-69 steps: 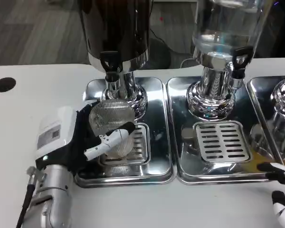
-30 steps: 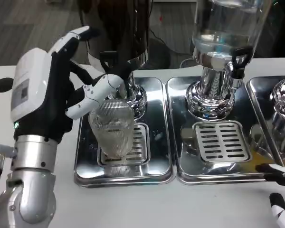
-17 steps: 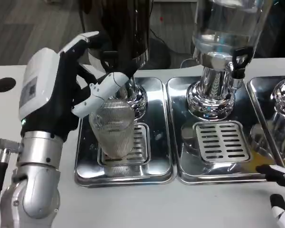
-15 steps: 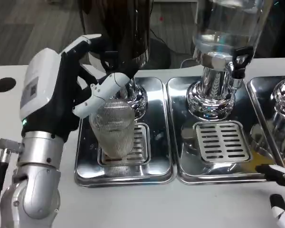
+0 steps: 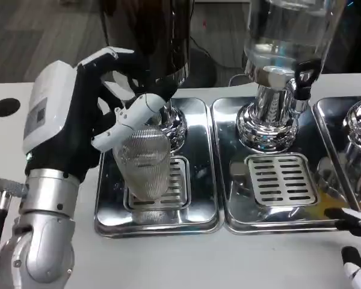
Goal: Grasp the cup under the faucet to collect the drink, then remove the cup.
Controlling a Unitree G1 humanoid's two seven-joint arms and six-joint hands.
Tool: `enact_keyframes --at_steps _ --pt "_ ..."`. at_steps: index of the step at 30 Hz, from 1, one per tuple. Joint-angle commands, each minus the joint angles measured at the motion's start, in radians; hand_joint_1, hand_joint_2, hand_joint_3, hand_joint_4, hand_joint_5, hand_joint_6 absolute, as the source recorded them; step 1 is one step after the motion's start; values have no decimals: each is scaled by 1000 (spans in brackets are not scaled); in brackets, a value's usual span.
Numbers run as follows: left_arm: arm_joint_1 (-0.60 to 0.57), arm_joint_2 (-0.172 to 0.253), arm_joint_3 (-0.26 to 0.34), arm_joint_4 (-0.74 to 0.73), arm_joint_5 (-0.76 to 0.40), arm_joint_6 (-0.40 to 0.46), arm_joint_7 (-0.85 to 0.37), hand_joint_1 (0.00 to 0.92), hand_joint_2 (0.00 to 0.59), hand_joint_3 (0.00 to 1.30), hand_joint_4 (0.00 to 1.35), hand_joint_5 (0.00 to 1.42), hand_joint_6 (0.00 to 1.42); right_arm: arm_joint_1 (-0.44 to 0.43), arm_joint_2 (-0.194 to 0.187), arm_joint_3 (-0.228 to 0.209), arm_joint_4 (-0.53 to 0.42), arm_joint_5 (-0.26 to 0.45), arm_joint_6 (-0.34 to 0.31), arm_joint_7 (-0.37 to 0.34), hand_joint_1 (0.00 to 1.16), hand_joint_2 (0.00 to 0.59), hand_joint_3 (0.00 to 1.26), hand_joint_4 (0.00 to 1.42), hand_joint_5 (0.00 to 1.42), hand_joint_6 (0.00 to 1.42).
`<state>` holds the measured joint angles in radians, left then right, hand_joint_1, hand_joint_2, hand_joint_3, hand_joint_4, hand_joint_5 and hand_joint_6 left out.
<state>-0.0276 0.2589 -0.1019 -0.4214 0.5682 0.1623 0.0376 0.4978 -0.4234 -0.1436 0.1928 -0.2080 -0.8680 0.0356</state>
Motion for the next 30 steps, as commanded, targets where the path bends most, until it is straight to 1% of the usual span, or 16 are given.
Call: enact_keyframes --at_steps 1,11,30 --pt "36 17 -15 -13 12 -8 -36 14 55 491 472 893 1200 1 4 -1 7 5 -16 3 537 486 276 201 260 235" --pt "70 27 -34 -9 21 -14 -48 14 55 504 486 896 1202 1 5 2 11 4 -17 4 537 486 276 201 260 235" --pt "89 19 -31 -1 24 -31 -49 23 58 505 487 897 1207 0 4 2 7 6 -15 6 537 486 276 201 260 235"
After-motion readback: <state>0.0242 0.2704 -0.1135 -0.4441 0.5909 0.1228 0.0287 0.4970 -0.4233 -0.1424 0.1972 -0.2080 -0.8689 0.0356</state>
